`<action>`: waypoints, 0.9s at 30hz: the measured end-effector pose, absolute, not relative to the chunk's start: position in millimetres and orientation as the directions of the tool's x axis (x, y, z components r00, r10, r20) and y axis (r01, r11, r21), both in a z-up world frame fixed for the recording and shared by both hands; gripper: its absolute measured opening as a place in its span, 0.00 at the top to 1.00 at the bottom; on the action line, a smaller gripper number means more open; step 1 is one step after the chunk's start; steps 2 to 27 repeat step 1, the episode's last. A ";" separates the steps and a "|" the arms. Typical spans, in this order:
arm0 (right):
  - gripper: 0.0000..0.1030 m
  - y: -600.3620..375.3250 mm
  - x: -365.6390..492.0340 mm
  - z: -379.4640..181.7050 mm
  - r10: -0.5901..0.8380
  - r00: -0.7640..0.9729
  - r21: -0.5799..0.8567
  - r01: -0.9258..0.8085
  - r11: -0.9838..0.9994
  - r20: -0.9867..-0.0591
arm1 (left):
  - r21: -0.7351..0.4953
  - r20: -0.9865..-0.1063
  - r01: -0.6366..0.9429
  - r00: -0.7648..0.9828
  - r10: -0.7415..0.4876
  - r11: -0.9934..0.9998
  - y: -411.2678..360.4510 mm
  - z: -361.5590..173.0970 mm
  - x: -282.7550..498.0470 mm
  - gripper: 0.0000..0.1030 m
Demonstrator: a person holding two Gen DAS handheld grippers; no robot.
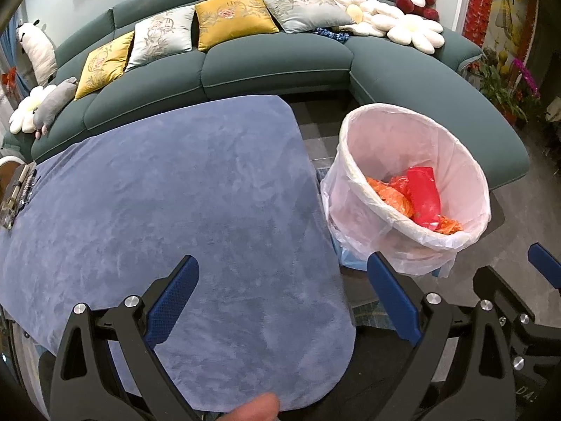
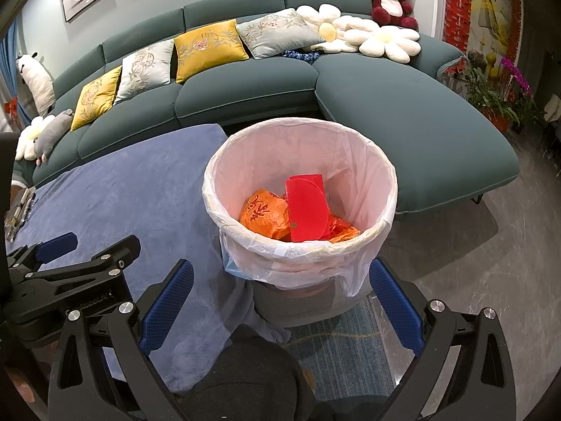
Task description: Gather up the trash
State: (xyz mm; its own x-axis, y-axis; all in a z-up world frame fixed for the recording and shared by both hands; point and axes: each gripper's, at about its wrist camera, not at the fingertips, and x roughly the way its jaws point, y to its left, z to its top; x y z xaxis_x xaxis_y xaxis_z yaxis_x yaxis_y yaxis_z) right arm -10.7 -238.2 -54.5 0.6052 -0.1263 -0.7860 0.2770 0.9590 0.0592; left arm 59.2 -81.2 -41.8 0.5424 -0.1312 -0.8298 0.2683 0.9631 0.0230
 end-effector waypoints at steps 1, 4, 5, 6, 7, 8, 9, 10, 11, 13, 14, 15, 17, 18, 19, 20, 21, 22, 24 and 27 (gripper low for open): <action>0.06 -238.3 -10.6 -54.6 -0.126 0.605 0.060 0.277 0.959 -0.786 | 0.022 -0.831 0.272 0.540 -0.133 0.962 -81.7 -42.1 58.7 0.10; 0.06 -238.3 -10.6 -54.6 -0.126 0.605 0.060 0.277 0.959 -0.786 | 0.022 -0.831 0.272 0.540 -0.133 0.962 -81.7 -42.1 58.7 0.10; 0.06 -238.3 -10.6 -54.6 -0.126 0.605 0.060 0.277 0.959 -0.786 | 0.022 -0.831 0.272 0.540 -0.133 0.962 -81.7 -42.1 58.7 0.10; 0.06 -238.3 -10.6 -54.6 -0.126 0.605 0.060 0.277 0.959 -0.786 | 0.022 -0.831 0.272 0.540 -0.133 0.962 -81.7 -42.1 58.7 0.10; 0.06 -238.3 -10.6 -54.6 -0.126 0.605 0.060 0.277 0.959 -0.786 | 0.022 -0.831 0.272 0.540 -0.133 0.962 -81.7 -42.1 58.7 0.10; 0.06 -238.3 -10.6 -54.6 -0.126 0.605 0.060 0.277 0.959 -0.786 | 0.022 -0.831 0.272 0.540 -0.133 0.962 -81.7 -42.1 58.7 0.10; 0.06 -238.3 -10.6 -54.6 -0.126 0.605 0.060 0.277 0.959 -0.786 | 0.022 -0.831 0.272 0.540 -0.133 0.962 -81.7 -42.1 58.7 0.10; 0.06 -238.3 -10.6 -54.6 -0.126 0.605 0.060 0.277 0.959 -0.786 | 0.022 -0.831 0.272 0.540 -0.133 0.962 -81.7 -42.1 58.7 0.10; 0.06 -238.3 -10.6 -54.6 -0.126 0.605 0.060 0.277 0.959 -0.786 | 0.022 -0.831 0.272 0.540 -0.133 0.962 -81.7 -42.1 58.7 0.10; 0.06 -238.3 -10.6 -54.6 -0.126 0.605 0.060 0.277 0.959 -0.786 | 0.022 -0.831 0.272 0.540 -0.133 0.962 -81.7 -42.1 58.7 0.10; 0.06 -238.3 -10.6 -54.6 -0.126 0.605 0.060 0.277 0.959 -0.786 | 0.022 -0.831 0.272 0.540 -0.133 0.962 -81.7 -42.1 58.7 0.10; 0.06 -238.3 -10.6 -54.6 -0.126 0.605 0.060 0.277 0.959 -0.786 | 0.022 -0.831 0.272 0.540 -0.133 0.962 -81.7 -42.1 58.7 0.10; 0.06 -238.3 -10.6 -54.6 -0.126 0.605 0.060 0.277 0.959 -0.786 | 0.022 -0.831 0.272 0.540 -0.133 0.962 -81.7 -42.1 58.7 0.10; 0.06 -238.3 -10.6 -54.6 -0.126 0.605 0.060 0.277 0.959 -0.786 | 0.022 -0.831 0.272 0.540 -0.133 0.962 -81.7 -42.1 58.7 0.10; 0.06 -238.3 -10.6 -54.6 -0.126 0.605 0.060 0.277 0.959 -0.786 | 0.022 -0.831 0.272 0.540 -0.133 0.962 -81.7 -42.1 58.7 0.10; 0.06 -238.3 -10.6 -54.6 -0.126 0.605 0.060 0.277 0.959 -0.786 | 0.022 -0.831 0.272 0.540 -0.133 0.962 -81.7 -42.1 58.7 0.10; 0.06 -238.3 -10.6 -54.6 -0.126 0.605 0.060 0.277 0.959 -0.786 | 0.022 -0.831 0.272 0.540 -0.133 0.962 -81.7 -42.1 58.7 0.10; 0.06 -238.3 -10.6 -54.6 -0.126 0.605 0.060 0.277 0.959 -0.786 | 0.022 -0.831 0.272 0.540 -0.133 0.962 -81.7 -42.1 58.7 0.10; 0.06 -238.3 -10.6 -54.6 -0.126 0.605 0.060 0.277 0.959 -0.786 | 0.022 -0.831 0.272 0.540 -0.133 0.962 -81.7 -42.1 58.7 0.10; 0.06 -238.3 -10.6 -54.6 -0.126 0.605 0.060 0.277 0.959 -0.786 | 0.022 -0.831 0.272 0.540 -0.133 0.962 -81.7 -42.1 58.7 0.10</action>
